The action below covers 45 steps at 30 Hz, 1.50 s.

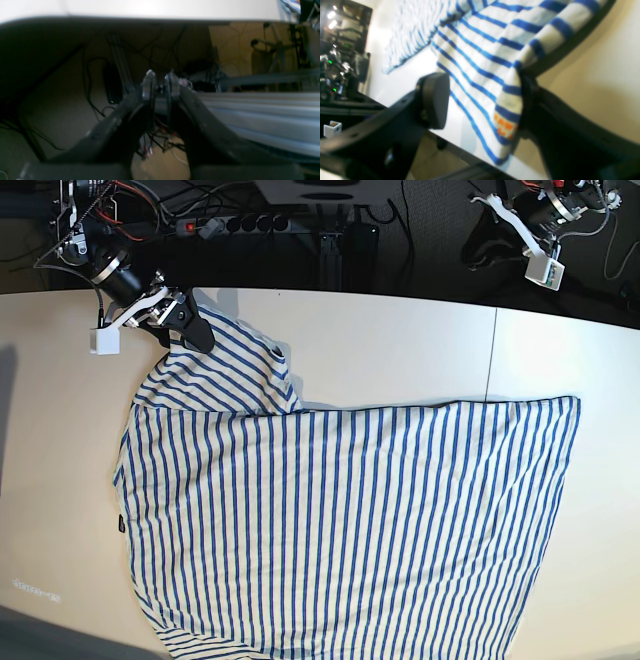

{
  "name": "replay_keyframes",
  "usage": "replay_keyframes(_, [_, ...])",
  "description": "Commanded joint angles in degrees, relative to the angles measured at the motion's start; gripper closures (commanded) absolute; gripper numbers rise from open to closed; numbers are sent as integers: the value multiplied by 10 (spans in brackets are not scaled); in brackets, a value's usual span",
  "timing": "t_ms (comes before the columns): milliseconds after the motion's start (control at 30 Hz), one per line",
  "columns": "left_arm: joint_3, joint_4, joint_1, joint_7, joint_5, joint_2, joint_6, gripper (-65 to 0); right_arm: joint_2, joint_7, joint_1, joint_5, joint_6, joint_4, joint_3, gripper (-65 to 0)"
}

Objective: Fold the T-shirt properly
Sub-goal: 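Move the right gripper down and grasp the shirt's shoulder corner, then move the left gripper down and grasp the opposite shirt corner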

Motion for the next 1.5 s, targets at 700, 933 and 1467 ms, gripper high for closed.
replay_keyframes(700, [-35, 13, 3, -4, -59, -70, -10, -112, -44, -38, 47, -87, -3, -3, -2, -338])
replay_keyframes(933, [-82, 41, 3, 2, -99, -70, -10, -112, -45, -33, 47, -146, -3, -2, -2, 0])
replay_keyframes(1467, [-132, 8, -140, 1, -38, -226, 27, -259, -44, -21, 47, -197, -3, 3, -2, 0])
